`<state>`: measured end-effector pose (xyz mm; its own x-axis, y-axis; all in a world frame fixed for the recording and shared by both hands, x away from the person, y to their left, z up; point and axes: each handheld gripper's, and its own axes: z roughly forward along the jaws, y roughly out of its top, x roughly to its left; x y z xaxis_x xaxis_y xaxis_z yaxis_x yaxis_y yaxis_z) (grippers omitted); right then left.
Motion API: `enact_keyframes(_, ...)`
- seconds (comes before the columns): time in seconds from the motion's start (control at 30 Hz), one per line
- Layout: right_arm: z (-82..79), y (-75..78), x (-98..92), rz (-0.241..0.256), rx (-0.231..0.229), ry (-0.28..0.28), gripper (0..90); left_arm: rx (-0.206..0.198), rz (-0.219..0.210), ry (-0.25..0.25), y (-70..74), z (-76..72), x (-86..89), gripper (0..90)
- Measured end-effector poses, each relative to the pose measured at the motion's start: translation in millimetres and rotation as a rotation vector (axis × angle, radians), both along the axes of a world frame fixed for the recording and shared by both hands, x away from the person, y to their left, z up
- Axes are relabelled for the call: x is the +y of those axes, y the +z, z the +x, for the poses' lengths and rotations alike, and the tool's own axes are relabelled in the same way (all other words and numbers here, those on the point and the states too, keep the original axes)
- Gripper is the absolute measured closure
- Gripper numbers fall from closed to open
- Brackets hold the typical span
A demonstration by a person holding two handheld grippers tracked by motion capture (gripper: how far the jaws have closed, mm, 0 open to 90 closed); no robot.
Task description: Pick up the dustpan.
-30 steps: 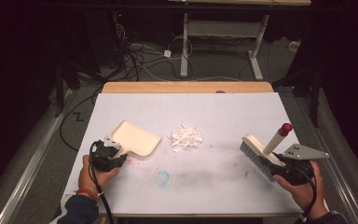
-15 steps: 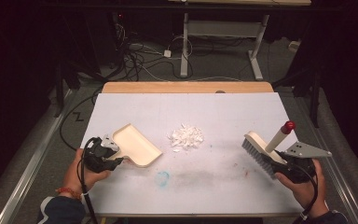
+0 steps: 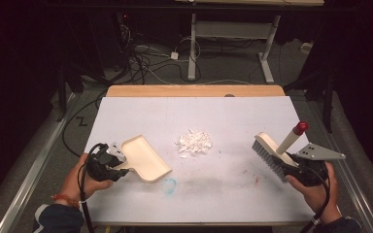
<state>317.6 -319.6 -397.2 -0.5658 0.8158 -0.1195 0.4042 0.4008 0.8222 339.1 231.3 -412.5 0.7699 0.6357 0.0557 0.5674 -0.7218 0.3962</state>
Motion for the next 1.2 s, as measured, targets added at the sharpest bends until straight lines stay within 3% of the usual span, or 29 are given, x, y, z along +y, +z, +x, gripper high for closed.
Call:
enact_keyframes(0.27, 15.5, 11.0, 9.6, 0.004, -0.029, -0.004, 68.2, 0.000, 0.017, -0.018, 0.0, 7.6, -9.2, 63.2)
enact_keyframes(0.4, 32.2, 14.0, 19.7, -0.006, -0.038, -0.002, 68.1, 0.001, 0.001, -0.020, 2.5, 9.7, -8.5, 63.2)
enact_keyframes(0.57, 54.2, 16.9, 33.4, 0.009, -0.058, -0.011, 68.1, 0.002, 0.017, -0.042, 4.6, 12.3, -8.5, 63.2)
enact_keyframes(0.97, 76.9, 15.8, 53.0, 0.004, -0.041, 0.012, 68.1, 0.036, 0.031, -0.090, 7.3, 19.3, -15.2, 63.1)
enact_keyframes(1.2, 88.6, 11.1, 56.8, -0.007, -0.027, -0.004, 68.1, 0.053, 0.045, -0.100, 9.8, 21.5, -20.4, 63.1)
